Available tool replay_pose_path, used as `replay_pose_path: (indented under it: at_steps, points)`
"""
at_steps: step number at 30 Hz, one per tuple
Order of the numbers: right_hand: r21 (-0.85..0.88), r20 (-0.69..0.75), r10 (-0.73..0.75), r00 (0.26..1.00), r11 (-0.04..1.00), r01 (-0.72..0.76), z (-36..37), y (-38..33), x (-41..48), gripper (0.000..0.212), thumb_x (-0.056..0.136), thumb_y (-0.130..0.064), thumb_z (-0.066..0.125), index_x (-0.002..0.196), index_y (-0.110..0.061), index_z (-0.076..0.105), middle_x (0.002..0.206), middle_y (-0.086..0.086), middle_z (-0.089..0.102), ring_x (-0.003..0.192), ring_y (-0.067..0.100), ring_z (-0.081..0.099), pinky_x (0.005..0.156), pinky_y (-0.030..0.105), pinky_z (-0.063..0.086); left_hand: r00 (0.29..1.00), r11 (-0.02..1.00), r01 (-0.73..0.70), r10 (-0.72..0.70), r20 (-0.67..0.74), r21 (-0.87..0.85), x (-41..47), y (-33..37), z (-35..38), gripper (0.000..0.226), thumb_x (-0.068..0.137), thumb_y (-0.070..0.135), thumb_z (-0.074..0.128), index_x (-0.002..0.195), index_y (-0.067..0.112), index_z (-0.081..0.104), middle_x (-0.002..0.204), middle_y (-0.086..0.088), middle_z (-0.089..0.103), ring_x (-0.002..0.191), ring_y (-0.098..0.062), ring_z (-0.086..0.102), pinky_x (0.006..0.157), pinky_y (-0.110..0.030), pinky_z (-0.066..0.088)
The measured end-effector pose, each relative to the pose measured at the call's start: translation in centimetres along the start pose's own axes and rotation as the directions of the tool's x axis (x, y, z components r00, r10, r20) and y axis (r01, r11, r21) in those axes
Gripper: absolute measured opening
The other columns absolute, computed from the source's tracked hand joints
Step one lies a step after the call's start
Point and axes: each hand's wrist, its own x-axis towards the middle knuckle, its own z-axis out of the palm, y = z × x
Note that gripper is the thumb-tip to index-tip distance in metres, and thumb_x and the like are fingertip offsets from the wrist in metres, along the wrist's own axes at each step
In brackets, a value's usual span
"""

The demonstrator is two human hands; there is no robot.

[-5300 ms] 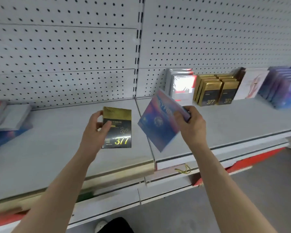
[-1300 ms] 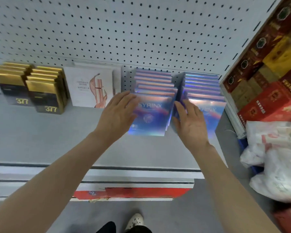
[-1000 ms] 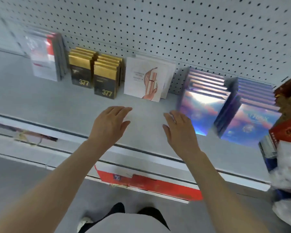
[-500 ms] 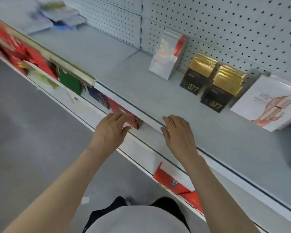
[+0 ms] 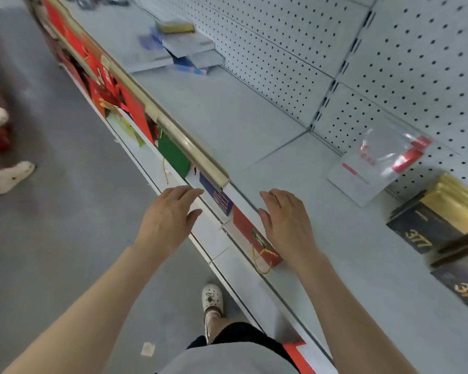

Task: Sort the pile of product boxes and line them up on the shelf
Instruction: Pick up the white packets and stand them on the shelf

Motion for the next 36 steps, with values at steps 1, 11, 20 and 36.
replay_pose_path:
  at_steps: [1, 11, 20, 36]
  points:
    - [0.004, 0.001, -0.017, 1.000, 1.000, 0.017, 0.5, -0.1, 1.9, 0.036, 0.098, -0.027, 0.049, 0.129, -0.010, 0.056, 0.125, 0.010, 0.059, 0.117, 0.027, 0.053, 0.102, 0.040, 0.040, 1.000, 1.000, 0.008, -0.008, -0.002, 0.000, 1.4, -1.1, 0.0, 0.039, 0.083, 0.022, 0.072, 0.121, 0.018, 0.064, 0.113, -0.003, 0.066, 0.103, -0.028, 0.062, 0.074, -0.037, 0.054]
    - [0.063, 0.014, -0.122, 0.992, 0.991, 0.121, 6.3, -1.8, 21.6, 0.033, 0.095, -0.020, 0.058, 0.125, -0.006, 0.059, 0.119, 0.013, 0.062, 0.110, 0.030, 0.058, 0.094, 0.042, 0.048, 0.993, 0.993, 0.112, -0.113, 0.016, 0.021, 14.9, -12.7, 0.1, 0.041, 0.081, 0.020, 0.074, 0.120, 0.015, 0.064, 0.115, -0.003, 0.066, 0.100, -0.029, 0.064, 0.072, -0.039, 0.057]
    - [0.010, 0.156, -0.104, 0.982, 0.995, 0.104, 11.9, -6.4, 42.1, 0.040, 0.095, -0.016, 0.055, 0.134, -0.007, 0.053, 0.131, 0.017, 0.056, 0.116, 0.035, 0.054, 0.096, 0.042, 0.042, 0.998, 0.998, 0.055, -0.055, 0.009, 0.008, 26.8, -26.4, 0.0, 0.043, 0.077, 0.015, 0.078, 0.118, 0.012, 0.066, 0.110, -0.007, 0.068, 0.097, -0.032, 0.065, 0.079, -0.040, 0.054]
    - [0.579, 0.330, 0.571, 0.752, 0.506, -0.639, 20.8, -16.7, 64.4, 0.033, 0.092, -0.031, 0.060, 0.120, -0.015, 0.051, 0.105, -0.001, 0.058, 0.096, 0.019, 0.056, 0.074, 0.027, 0.043, 0.975, 0.989, -0.129, 0.140, 0.171, -0.072, 44.8, -45.2, 1.6, 0.037, 0.081, 0.015, 0.069, 0.117, 0.011, 0.064, 0.119, -0.009, 0.063, 0.102, -0.035, 0.063, 0.080, -0.043, 0.055]
